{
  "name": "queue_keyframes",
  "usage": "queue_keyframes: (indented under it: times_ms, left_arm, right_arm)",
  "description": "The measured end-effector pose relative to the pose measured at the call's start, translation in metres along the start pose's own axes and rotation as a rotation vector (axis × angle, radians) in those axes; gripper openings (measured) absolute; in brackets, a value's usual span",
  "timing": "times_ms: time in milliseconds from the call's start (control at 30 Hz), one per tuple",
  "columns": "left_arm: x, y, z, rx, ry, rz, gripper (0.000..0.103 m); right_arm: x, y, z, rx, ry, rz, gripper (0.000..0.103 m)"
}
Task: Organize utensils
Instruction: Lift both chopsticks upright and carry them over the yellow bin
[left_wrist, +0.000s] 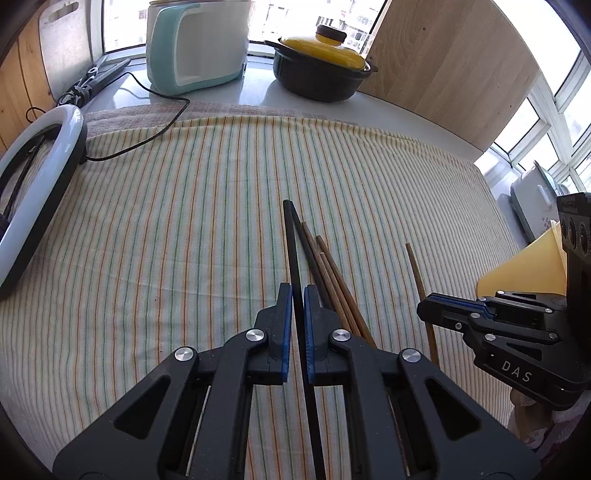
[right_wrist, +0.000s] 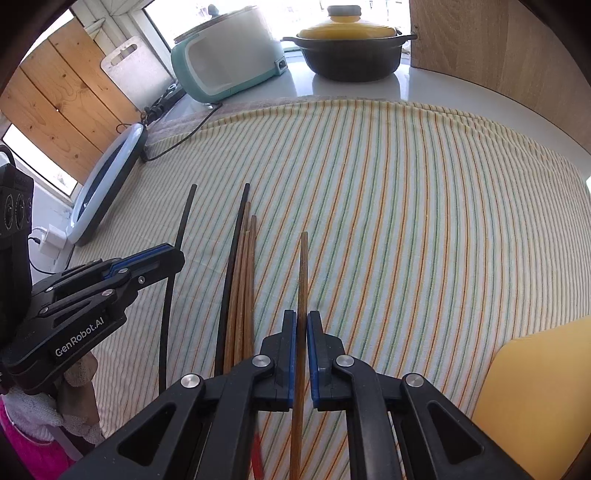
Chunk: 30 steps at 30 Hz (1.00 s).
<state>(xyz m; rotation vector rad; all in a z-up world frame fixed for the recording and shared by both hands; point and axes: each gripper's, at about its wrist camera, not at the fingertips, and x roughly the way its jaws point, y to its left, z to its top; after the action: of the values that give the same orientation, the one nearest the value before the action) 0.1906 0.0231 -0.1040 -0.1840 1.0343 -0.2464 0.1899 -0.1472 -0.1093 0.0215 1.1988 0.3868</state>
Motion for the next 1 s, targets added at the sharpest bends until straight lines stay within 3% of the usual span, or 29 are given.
queue_keyframes:
  times_ms: [467,1000]
  left_arm:
    - [-0.082,-0.022,-0.004,0.049,-0.163,-0.084,0.003]
    - [-0.145,-0.071,-0.006,0.142,-0.303,-0.17,0.003]
  right_arm:
    - [-0.091,0.006,-0.026,-0.027,-0.206,0.072,0.003]
    - [-0.183,-0.005,-0.051,-0.041,-0.434,0.074,0.003]
